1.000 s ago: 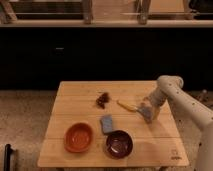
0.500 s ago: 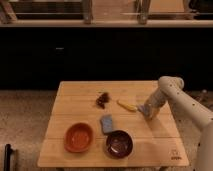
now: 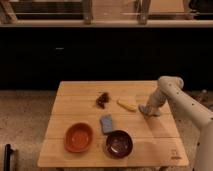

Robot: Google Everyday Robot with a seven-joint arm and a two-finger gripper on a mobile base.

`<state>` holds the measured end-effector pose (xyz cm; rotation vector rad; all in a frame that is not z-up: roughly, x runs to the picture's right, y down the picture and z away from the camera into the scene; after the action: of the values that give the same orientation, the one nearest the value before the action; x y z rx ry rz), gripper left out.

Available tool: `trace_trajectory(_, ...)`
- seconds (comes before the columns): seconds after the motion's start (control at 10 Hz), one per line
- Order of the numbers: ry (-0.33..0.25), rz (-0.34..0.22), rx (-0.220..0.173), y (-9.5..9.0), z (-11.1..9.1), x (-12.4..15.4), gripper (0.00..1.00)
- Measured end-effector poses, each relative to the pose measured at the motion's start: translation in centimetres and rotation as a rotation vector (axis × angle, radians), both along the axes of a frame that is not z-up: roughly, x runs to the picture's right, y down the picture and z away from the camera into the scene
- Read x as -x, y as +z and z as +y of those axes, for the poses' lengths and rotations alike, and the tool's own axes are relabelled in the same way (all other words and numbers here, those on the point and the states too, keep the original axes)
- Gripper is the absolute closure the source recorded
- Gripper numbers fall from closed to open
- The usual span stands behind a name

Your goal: Wipe purple bowl with towel

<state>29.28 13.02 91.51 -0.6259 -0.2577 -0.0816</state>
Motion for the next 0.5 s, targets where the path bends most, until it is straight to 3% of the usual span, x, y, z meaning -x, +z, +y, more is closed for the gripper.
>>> trace_trajectory(0.5,-0.009,0.002,-0.02,-0.97,-0.6,-0.29,1.0)
